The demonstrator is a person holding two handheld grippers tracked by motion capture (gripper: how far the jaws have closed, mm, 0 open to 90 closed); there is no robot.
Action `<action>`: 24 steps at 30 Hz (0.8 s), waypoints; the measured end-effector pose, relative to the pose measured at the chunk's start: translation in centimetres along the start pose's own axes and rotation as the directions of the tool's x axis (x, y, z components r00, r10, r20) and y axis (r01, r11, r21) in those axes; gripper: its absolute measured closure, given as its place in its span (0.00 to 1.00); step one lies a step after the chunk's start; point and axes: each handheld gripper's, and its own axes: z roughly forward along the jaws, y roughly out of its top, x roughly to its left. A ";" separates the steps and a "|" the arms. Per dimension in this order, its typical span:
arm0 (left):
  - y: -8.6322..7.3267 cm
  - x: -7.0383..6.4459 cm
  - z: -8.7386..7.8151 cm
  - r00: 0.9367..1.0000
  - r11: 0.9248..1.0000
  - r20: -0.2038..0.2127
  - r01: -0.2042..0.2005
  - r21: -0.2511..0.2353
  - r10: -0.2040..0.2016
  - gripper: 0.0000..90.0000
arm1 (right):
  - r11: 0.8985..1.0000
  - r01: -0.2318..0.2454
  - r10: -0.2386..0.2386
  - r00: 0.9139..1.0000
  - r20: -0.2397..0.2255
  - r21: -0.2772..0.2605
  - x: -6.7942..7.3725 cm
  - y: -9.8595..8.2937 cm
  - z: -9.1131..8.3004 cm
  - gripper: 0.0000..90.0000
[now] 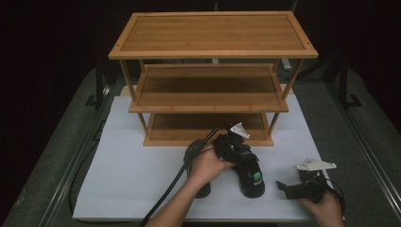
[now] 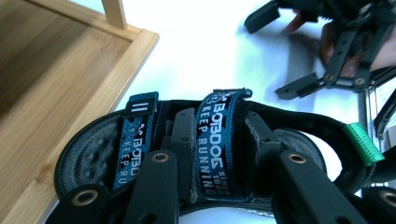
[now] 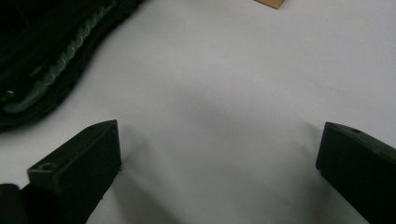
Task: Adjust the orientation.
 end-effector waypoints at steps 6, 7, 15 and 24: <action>-0.2 0.3 -0.2 1.000 1.000 0.018 -0.008 0.010 0.007 0.75 | 1.000 0.000 0.000 1.000 0.000 0.000 0.0 0.0 0.0 0.00; -0.2 0.3 -0.2 1.000 1.000 0.016 -0.004 0.004 0.004 0.72 | 1.000 0.000 0.000 1.000 0.000 0.000 0.0 0.0 0.0 0.00; -0.4 0.3 -2.1 1.000 0.999 0.023 -0.009 -0.038 0.010 0.53 | 1.000 0.002 -0.002 1.000 0.001 0.001 0.0 0.0 0.0 0.00; -1.0 0.5 -4.9 1.000 0.999 0.014 -0.014 -0.051 0.014 0.42 | 1.000 0.002 -0.002 1.000 0.002 -0.001 0.0 0.0 0.0 0.00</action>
